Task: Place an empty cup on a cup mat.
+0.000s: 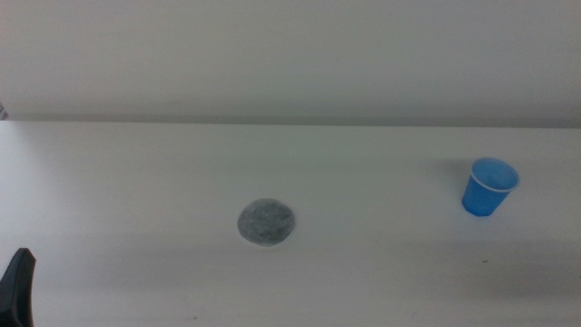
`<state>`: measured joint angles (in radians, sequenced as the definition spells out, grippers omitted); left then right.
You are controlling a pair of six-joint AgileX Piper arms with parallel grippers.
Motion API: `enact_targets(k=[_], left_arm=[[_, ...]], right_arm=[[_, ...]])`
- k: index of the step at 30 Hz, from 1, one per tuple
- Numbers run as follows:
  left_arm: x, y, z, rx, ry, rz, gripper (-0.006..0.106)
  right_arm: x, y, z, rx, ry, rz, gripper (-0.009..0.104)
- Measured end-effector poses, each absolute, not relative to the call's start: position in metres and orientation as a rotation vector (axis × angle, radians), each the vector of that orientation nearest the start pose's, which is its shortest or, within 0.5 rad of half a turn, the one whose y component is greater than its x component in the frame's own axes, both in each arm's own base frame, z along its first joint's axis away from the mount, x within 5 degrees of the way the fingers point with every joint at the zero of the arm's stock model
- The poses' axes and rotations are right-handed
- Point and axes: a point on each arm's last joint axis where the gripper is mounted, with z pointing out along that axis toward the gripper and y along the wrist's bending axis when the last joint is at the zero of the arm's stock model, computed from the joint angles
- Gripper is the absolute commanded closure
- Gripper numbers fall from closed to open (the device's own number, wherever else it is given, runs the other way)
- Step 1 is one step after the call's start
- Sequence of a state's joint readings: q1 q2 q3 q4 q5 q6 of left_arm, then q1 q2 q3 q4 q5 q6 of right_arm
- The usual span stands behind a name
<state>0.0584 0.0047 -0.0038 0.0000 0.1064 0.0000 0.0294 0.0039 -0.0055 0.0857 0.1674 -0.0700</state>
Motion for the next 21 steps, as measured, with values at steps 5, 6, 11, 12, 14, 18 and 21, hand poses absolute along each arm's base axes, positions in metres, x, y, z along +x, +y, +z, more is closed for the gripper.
enact_targets(k=[5,6,11,12,14,18,21], left_arm=[[0.057,0.003,0.205,-0.046,1.59,0.045,0.007],[0.057,0.003,0.205,-0.046,1.59,0.045,0.007],[0.057,0.003,0.205,-0.046,1.59,0.045,0.007],[0.057,0.003,0.205,-0.046,1.59,0.045,0.007],[0.057,0.003,0.205,-0.046,1.59,0.045,0.007],[0.057,0.003,0.205,-0.046,1.59,0.045,0.007],[0.057,0.003,0.205,-0.046,1.59,0.045,0.007]], right_arm=[[0.056,0.002,0.21,-0.029,1.553,0.027,0.002],[0.057,0.002,0.214,-0.032,1.556,0.026,0.002],[0.073,0.005,0.258,-0.056,1.776,0.036,0.002],[0.079,0.006,0.265,-0.065,1.873,0.045,0.002],[0.088,0.007,0.275,-0.084,2.062,0.061,0.002],[0.111,0.011,0.289,-0.077,2.31,0.113,0.002],[0.126,0.013,0.29,-0.063,2.42,0.148,0.002]])
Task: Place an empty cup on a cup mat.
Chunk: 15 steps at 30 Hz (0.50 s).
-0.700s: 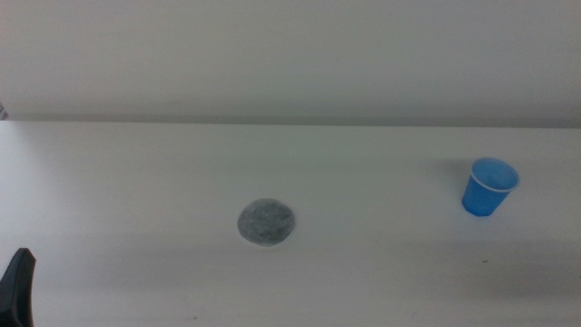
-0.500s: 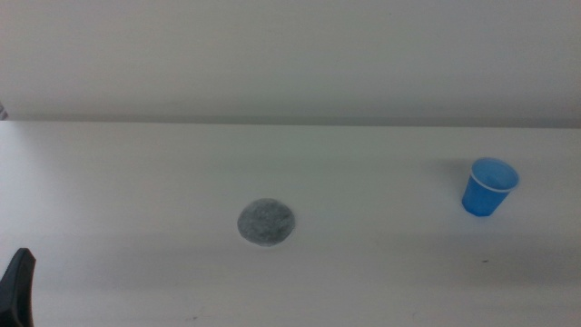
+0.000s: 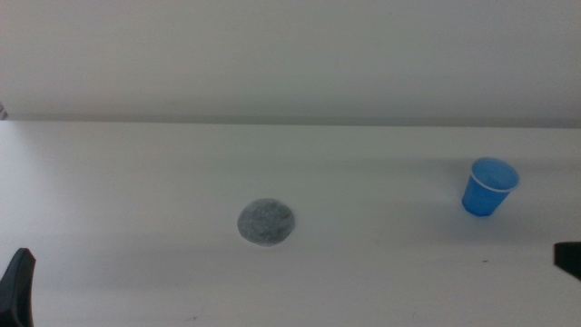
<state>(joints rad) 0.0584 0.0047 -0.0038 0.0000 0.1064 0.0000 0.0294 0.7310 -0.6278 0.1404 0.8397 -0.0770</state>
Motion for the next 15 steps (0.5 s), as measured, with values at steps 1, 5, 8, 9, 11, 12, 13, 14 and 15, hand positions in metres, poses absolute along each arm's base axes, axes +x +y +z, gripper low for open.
enact_targets(k=[1,5,8,9,11,12,13,14,15], left_arm=[[0.057,0.003,0.205,-0.046,1.59,0.045,0.007],[0.057,0.003,0.205,-0.046,1.59,0.045,0.007],[0.057,0.003,0.205,-0.046,1.59,0.045,0.007],[0.057,0.003,0.205,-0.046,1.59,0.045,0.007],[0.057,0.003,0.205,-0.046,1.59,0.045,0.007],[0.057,0.003,0.205,-0.046,1.59,0.045,0.007],[0.057,0.003,0.205,-0.046,1.59,0.045,0.007],[0.057,0.003,0.205,-0.046,1.59,0.045,0.007],[0.057,0.003,0.205,-0.046,1.59,0.045,0.007]], right_arm=[[0.129,0.014,0.287,-0.059,2.452,0.153,0.002],[0.141,0.015,0.275,-0.039,2.565,0.172,0.002],[0.152,0.016,0.272,0.028,2.632,0.209,0.002],[0.158,0.016,0.274,0.051,2.65,0.216,0.002],[0.173,0.017,0.281,0.075,2.683,0.215,0.002],[0.184,0.016,0.286,0.083,2.695,0.198,0.002],[0.195,0.015,0.291,0.095,2.71,0.177,0.002],[0.205,0.014,0.294,0.112,2.72,0.158,0.002],[0.218,0.012,0.297,0.12,2.735,0.129,0.003]])
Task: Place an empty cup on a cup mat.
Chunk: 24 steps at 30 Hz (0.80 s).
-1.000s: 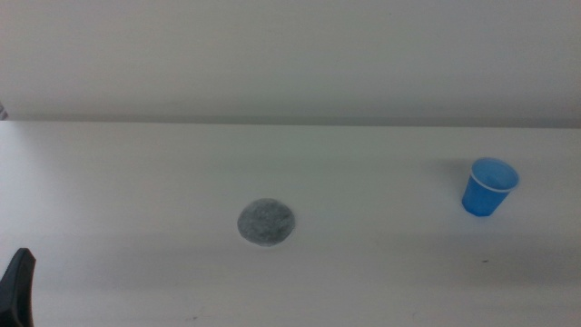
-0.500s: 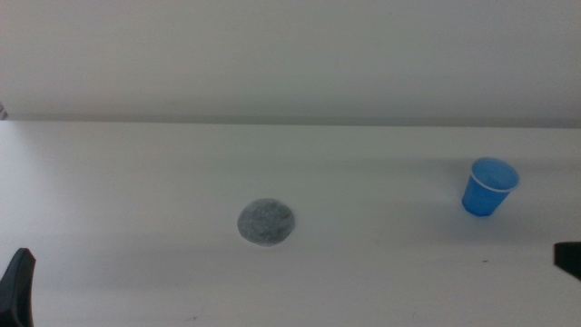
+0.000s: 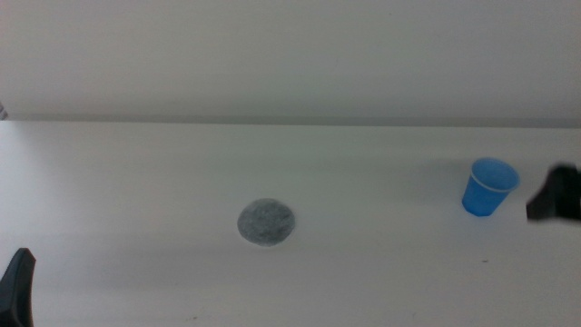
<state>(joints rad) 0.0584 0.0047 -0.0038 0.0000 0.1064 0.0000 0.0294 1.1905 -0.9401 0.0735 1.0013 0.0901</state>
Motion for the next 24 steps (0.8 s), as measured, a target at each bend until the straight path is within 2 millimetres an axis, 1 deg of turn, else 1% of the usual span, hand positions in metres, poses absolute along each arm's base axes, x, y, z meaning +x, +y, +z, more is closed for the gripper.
enact_targets(k=[2,4,7,10,14,16,19,21,24], left_arm=[[0.057,0.003,0.205,-0.046,1.59,0.045,0.007],[0.057,0.003,0.205,-0.046,1.59,0.045,0.007],[0.057,0.003,0.205,-0.046,1.59,0.045,0.007],[0.057,0.003,0.205,-0.046,1.59,0.045,0.007],[0.057,0.003,0.205,-0.046,1.59,0.045,0.007],[0.057,0.003,0.205,-0.046,1.59,0.045,0.007],[0.057,0.003,0.205,-0.046,1.59,0.045,0.007],[0.057,0.003,0.205,-0.046,1.59,0.045,0.007],[0.057,0.003,0.205,-0.046,1.59,0.045,0.007]], right_arm=[[0.242,0.01,0.303,0.119,2.753,0.084,0.004],[0.267,0.008,0.302,0.122,2.781,0.053,0.007],[0.301,0.004,0.294,0.147,2.832,0.042,0.012],[0.325,-0.005,0.286,0.189,2.873,0.033,0.015],[0.343,-0.017,0.273,0.233,2.917,0.023,0.016],[0.345,-0.026,0.266,0.253,2.944,0.018,0.016],[0.347,-0.036,0.261,0.296,2.944,0.014,0.016],[0.349,-0.039,0.259,0.309,2.934,0.012,0.018],[0.355,-0.039,0.252,0.315,2.919,0.028,0.02]])
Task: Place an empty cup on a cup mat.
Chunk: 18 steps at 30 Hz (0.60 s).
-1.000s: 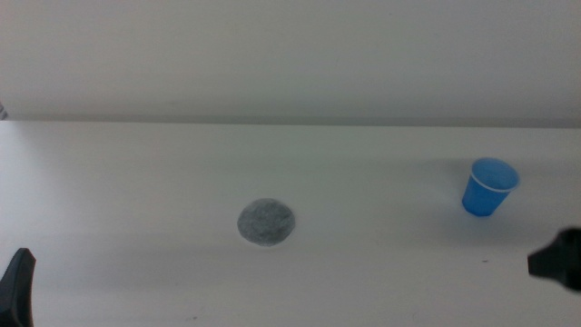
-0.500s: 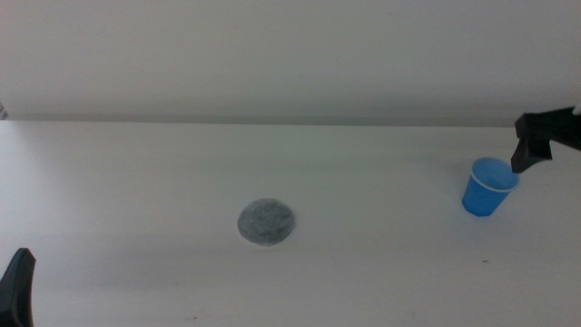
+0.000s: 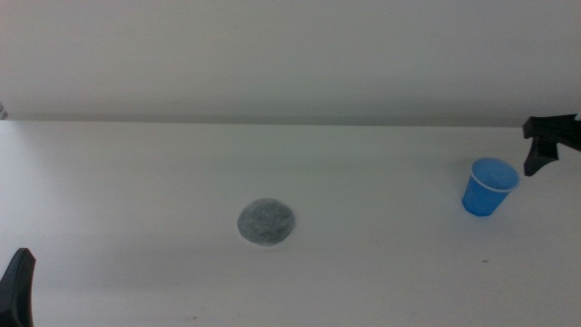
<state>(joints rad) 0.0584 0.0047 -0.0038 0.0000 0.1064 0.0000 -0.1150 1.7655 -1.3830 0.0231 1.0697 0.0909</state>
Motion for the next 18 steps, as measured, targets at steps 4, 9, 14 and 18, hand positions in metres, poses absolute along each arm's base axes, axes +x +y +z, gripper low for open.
enact_targets(k=[4,9,14,18], left_arm=[[0.057,0.003,0.205,-0.046,1.59,0.045,0.007],[0.057,0.003,0.205,-0.046,1.59,0.045,0.007],[0.057,0.003,0.205,-0.046,1.59,0.045,0.007],[0.057,0.003,0.205,-0.046,1.59,0.045,0.007]], right_arm=[[0.366,-0.04,0.234,0.332,2.913,0.04,0.021],[0.378,-0.04,0.217,0.353,2.883,0.066,0.022],[0.385,-0.038,0.205,0.379,2.873,0.105,0.025],[0.388,-0.038,0.194,0.39,2.894,0.113,0.025]])
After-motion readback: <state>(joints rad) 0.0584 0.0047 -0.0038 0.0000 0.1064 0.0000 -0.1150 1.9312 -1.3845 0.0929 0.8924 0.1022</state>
